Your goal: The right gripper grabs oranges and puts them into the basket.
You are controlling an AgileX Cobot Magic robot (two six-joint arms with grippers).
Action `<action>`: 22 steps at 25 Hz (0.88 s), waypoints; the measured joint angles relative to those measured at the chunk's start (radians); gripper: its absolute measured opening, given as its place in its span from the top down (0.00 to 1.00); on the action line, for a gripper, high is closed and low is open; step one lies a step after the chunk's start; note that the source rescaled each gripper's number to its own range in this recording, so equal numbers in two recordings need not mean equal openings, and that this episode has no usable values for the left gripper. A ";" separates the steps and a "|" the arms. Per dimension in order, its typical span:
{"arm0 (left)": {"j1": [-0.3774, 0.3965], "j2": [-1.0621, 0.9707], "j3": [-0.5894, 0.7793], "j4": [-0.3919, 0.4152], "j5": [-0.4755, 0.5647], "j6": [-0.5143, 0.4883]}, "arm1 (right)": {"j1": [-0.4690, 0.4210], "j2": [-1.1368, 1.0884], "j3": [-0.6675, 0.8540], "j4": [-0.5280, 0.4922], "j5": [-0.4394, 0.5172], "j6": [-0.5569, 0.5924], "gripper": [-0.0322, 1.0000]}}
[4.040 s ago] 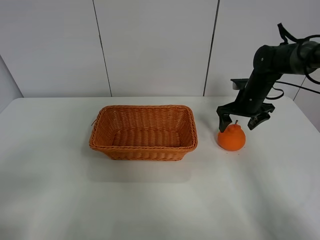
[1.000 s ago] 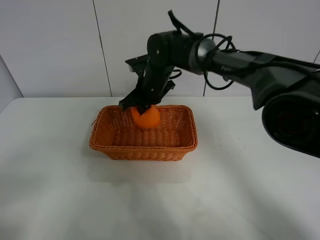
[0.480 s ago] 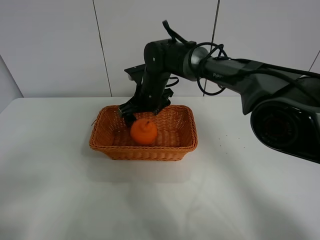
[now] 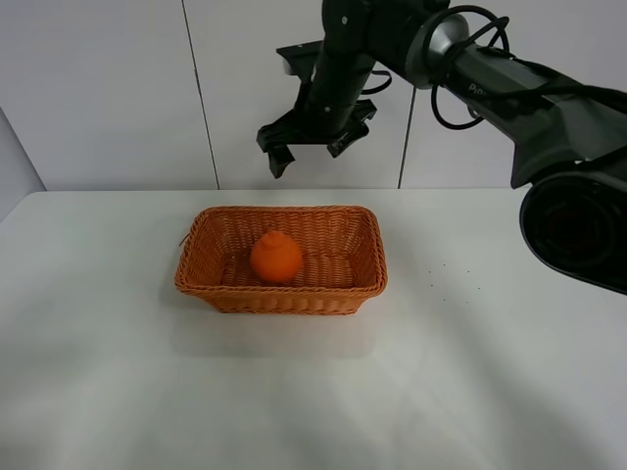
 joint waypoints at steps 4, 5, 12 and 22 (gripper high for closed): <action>0.000 0.000 0.000 0.000 0.000 0.000 | -0.121 0.011 0.005 0.000 0.000 -0.006 0.00; 0.000 0.000 0.000 0.000 0.000 0.000 | -0.158 0.011 0.010 0.000 0.000 -0.007 0.00; 0.000 0.000 0.000 0.000 0.000 0.000 | -0.389 0.018 0.014 -0.002 0.000 -0.008 0.00; 0.000 0.000 0.000 0.000 0.000 0.000 | -0.496 0.016 0.023 0.040 0.000 -0.008 0.00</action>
